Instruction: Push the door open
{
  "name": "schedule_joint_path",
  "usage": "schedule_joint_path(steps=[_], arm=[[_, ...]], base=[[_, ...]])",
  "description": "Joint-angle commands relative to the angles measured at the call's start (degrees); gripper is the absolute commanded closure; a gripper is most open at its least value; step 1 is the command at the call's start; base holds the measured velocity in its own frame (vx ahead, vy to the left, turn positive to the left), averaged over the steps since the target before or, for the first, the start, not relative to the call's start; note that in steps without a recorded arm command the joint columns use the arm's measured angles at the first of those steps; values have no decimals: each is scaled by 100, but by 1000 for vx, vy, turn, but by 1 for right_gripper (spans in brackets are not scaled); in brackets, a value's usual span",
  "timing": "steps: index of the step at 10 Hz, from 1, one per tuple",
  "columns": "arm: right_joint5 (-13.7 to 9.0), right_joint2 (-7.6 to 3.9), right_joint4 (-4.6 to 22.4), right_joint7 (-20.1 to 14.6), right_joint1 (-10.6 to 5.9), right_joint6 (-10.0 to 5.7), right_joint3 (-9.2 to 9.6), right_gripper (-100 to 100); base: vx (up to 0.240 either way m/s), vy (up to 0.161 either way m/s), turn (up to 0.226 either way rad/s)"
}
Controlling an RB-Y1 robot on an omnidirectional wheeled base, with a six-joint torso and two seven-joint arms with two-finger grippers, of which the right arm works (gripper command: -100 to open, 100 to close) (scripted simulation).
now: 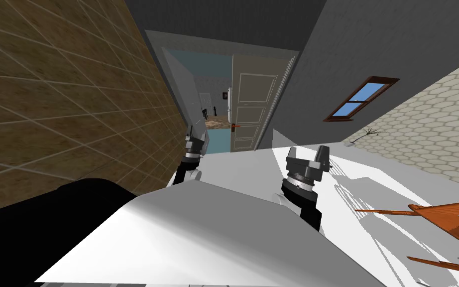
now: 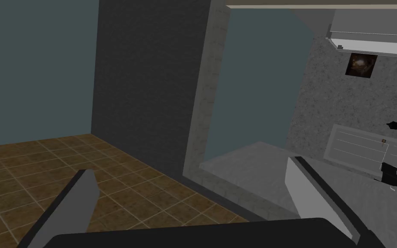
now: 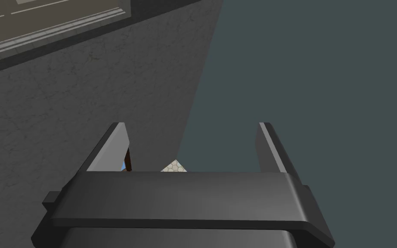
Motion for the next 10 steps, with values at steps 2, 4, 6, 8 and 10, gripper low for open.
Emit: schedule_joint_path(steps=[2,4,6,8,10], arm=[[7,-108,267,-36,-185,42,157,-100],[13,-187,510,-68,-353,79,298,-100],[19,-256,743,-99,-514,116,435,-100],[27,-324,1033,-137,-715,161,605,-100],[33,-374,1261,-168,-873,196,739,-100]], base=[[138,18,-76],[174,40,-82],[154,45,-67],[168,44,-89],[159,29,-67]])
